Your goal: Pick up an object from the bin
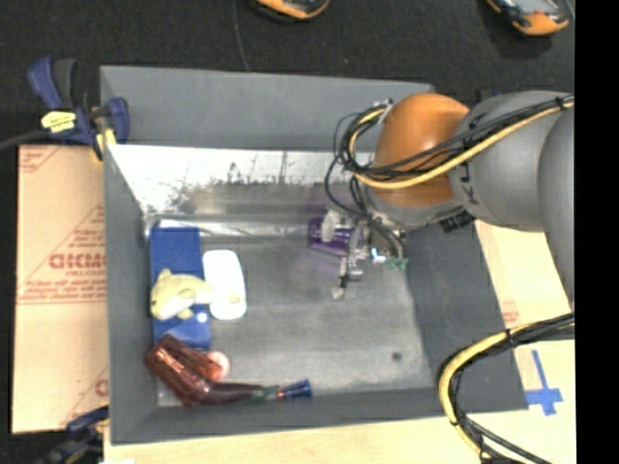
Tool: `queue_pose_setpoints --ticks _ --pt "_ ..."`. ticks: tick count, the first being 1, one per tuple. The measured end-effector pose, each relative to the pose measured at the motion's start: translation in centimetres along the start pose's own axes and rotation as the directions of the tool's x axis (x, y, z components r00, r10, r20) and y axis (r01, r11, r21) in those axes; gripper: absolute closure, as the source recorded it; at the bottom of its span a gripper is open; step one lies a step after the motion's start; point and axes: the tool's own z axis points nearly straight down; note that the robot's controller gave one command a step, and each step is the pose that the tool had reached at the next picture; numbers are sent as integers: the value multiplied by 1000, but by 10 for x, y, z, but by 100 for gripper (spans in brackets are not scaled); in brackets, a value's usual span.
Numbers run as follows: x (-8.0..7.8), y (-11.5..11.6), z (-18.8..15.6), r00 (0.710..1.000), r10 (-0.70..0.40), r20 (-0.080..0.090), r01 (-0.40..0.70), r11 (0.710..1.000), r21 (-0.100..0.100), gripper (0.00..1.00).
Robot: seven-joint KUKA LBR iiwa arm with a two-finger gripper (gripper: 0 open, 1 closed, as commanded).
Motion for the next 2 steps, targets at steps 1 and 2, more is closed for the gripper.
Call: queue_pose_setpoints --ticks 1,2 --pt "-20 -39 40 1000 8 2 -8 1000 1 100" --pt "-20 -39 40 1000 9 2 -9 1000 1 0"
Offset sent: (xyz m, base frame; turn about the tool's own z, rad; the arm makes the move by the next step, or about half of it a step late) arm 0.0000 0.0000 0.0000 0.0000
